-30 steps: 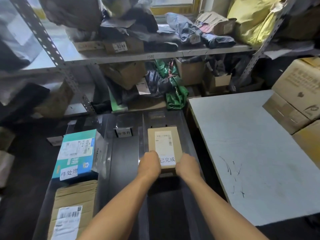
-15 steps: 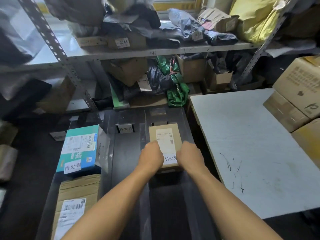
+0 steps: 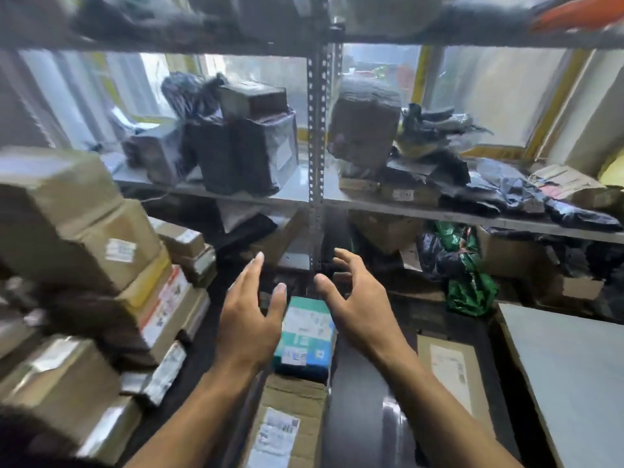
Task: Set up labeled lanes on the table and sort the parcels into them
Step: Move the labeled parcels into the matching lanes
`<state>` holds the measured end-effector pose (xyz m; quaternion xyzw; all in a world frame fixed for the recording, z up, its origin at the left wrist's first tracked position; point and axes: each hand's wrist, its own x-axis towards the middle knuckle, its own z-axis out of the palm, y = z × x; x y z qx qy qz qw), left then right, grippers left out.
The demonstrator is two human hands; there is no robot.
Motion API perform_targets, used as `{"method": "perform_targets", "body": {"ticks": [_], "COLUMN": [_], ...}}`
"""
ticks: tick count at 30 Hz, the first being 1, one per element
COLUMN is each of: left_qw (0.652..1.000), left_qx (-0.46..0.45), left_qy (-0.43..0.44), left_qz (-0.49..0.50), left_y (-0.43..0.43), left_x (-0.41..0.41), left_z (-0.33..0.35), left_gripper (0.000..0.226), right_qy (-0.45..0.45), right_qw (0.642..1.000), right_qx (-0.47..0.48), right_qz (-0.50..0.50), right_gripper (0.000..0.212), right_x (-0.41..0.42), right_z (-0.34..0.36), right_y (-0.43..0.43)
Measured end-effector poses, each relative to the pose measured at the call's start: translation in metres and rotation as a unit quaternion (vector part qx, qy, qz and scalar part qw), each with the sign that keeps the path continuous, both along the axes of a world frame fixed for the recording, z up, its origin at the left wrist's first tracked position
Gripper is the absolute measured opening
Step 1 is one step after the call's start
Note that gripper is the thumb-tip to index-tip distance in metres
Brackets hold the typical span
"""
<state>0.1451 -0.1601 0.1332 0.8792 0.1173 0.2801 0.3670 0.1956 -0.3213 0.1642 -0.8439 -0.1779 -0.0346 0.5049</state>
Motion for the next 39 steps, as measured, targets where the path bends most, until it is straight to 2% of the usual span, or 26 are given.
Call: {"method": "perform_targets", "body": {"ticks": [4,7,10,14,17,21,24,25,28,29,32,33,39], "left_qw": [0.994,0.984,0.973,0.952,0.940,0.930,0.934,0.935,0.918,0.916,0.919,0.922,0.936], "left_qx": [-0.065,-0.074,-0.098,-0.132,-0.181,-0.226,-0.226,-0.240,-0.333,-0.340,-0.337,-0.326,-0.264], "left_qy": [-0.068,-0.097,-0.134,-0.187,-0.196,-0.166,-0.111,-0.099,-0.139,-0.140,-0.132,-0.131,-0.112], "left_qz": [0.058,0.132,0.161,0.206,0.212,0.236,0.253,0.239,0.165,0.161,0.160,0.160,0.204], "left_y": [0.092,0.154,0.210,0.271,0.307,0.333,0.341,0.340,0.337,0.335,0.333,0.334,0.338], "left_x": [-0.035,-0.062,-0.084,-0.083,-0.057,-0.015,0.009,0.014,0.031,0.033,0.035,0.036,0.034], "left_z": [0.023,0.037,0.043,0.049,0.057,0.069,0.070,0.070,0.065,0.065,0.066,0.065,0.068], "left_gripper": [0.063,0.062,0.063,0.065,0.067,0.088,0.086,0.084,0.091,0.093,0.092,0.089,0.083], "right_qy": [-0.020,-0.015,-0.012,0.011,0.025,-0.001,0.026,0.043,0.084,0.089,0.078,0.077,0.039], "right_qw": [0.996,0.990,0.980,0.973,0.975,0.988,0.989,0.988,0.985,0.985,0.983,0.983,0.985], "right_qx": [0.005,0.016,0.028,0.073,0.112,0.087,0.068,0.060,0.047,0.056,0.086,0.091,0.107], "right_qz": [0.082,0.141,0.195,0.219,0.192,0.128,0.131,0.136,0.140,0.138,0.141,0.137,0.131], "right_gripper": [0.055,0.053,0.048,0.048,0.045,0.062,0.081,0.084,0.096,0.092,0.057,0.052,0.042], "right_x": [-0.015,-0.023,-0.025,-0.010,0.023,0.072,0.097,0.104,0.114,0.113,0.106,0.106,0.111], "right_z": [0.021,0.029,0.039,0.058,0.072,0.083,0.082,0.080,0.073,0.072,0.072,0.072,0.072], "right_y": [0.099,0.164,0.223,0.294,0.347,0.406,0.434,0.440,0.448,0.448,0.449,0.449,0.451]}}
